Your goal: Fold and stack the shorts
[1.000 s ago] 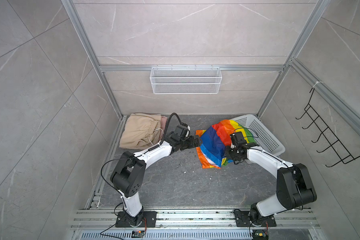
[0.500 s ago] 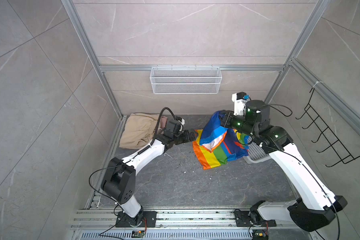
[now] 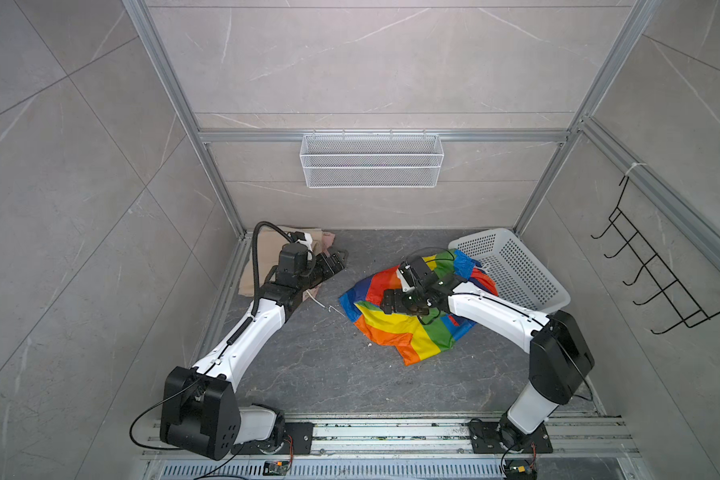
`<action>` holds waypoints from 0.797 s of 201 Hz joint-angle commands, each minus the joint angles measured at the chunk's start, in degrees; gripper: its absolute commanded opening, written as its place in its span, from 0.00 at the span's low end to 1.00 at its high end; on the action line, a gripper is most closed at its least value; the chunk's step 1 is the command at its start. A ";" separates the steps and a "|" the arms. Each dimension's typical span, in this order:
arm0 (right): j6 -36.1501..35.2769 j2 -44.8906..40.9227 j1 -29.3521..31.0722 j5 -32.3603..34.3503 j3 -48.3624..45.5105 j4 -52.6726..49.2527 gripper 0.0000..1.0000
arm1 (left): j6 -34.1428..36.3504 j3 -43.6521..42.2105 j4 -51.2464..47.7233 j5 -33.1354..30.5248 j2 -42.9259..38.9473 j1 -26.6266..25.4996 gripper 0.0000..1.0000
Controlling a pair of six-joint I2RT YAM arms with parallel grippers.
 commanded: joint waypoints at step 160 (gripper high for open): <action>5.29 -30.45 -21.68 14.97 -35.90 2.74 0.94 | 3.08 20.22 -2.08 5.68 33.84 -22.52 1.00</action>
